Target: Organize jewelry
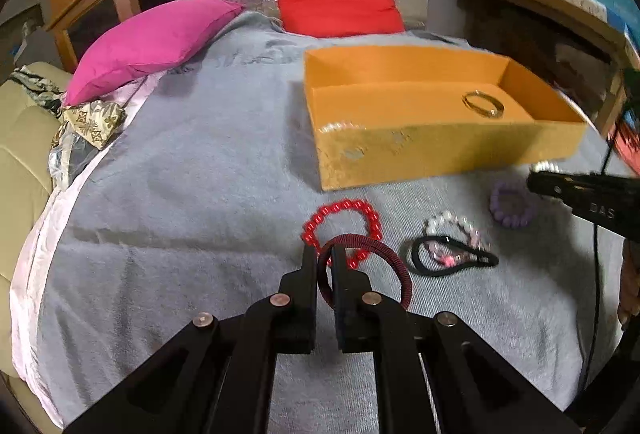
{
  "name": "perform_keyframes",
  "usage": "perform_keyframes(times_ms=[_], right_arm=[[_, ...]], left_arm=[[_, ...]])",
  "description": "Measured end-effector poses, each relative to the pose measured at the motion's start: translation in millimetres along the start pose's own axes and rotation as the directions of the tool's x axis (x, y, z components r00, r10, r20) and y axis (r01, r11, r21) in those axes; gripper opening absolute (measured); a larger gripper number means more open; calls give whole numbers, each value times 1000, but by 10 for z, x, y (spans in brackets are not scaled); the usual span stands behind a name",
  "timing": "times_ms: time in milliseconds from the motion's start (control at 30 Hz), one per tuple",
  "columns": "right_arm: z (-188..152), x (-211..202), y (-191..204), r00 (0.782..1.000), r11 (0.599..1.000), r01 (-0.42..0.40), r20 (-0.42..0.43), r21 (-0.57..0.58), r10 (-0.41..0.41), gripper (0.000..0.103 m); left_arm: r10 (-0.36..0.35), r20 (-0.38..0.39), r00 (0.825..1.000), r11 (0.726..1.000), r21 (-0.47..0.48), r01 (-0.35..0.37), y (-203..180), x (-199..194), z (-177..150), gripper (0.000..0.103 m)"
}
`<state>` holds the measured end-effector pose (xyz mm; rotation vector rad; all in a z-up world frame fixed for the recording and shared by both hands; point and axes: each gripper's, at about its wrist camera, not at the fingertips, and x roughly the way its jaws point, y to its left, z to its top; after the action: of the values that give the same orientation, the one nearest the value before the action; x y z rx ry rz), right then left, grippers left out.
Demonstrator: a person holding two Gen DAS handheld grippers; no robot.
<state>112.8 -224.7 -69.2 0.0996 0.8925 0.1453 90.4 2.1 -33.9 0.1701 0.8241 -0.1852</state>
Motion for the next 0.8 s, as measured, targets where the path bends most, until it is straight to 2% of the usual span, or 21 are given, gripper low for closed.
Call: perform_keyframes(times_ms=[167,400,467,533,600,633,700,767,800], right_arm=[[18,-116,-153,999,997,-45,28,59,43,12],[14,-121,-183,998,995,-61,14,78,60,13],[30,-66,-178,996,993,-82,-22,90,84,21],[29,-22,-148,997,994,-73,-34,81,76,41],[19,14,-77,998,998,-49,-34,45,50,47],[10,29,-58,998,998,-45,-35,34,46,47],[-18,101,-12,998,999,-39,-49,12,39,47],[-59,182,54,998,1000,3,-59,-23,-5,39],[-65,179,83,999,999,29,-45,-46,-31,26]], left_arm=[[30,29,999,999,-24,-30,67,-13,71,7],[-9,5,1000,1000,-21,9,-15,68,78,7],[-41,-5,999,999,-15,41,-40,89,75,7],[-62,-28,998,998,-5,62,-64,138,71,7],[-89,-63,994,996,1,89,-85,206,54,11],[-109,-86,990,994,2,110,-98,249,46,15],[-130,-112,985,991,0,131,-145,301,32,37],[-155,-115,981,988,5,157,-193,323,45,39],[-170,-115,979,985,2,171,-207,331,57,39]])
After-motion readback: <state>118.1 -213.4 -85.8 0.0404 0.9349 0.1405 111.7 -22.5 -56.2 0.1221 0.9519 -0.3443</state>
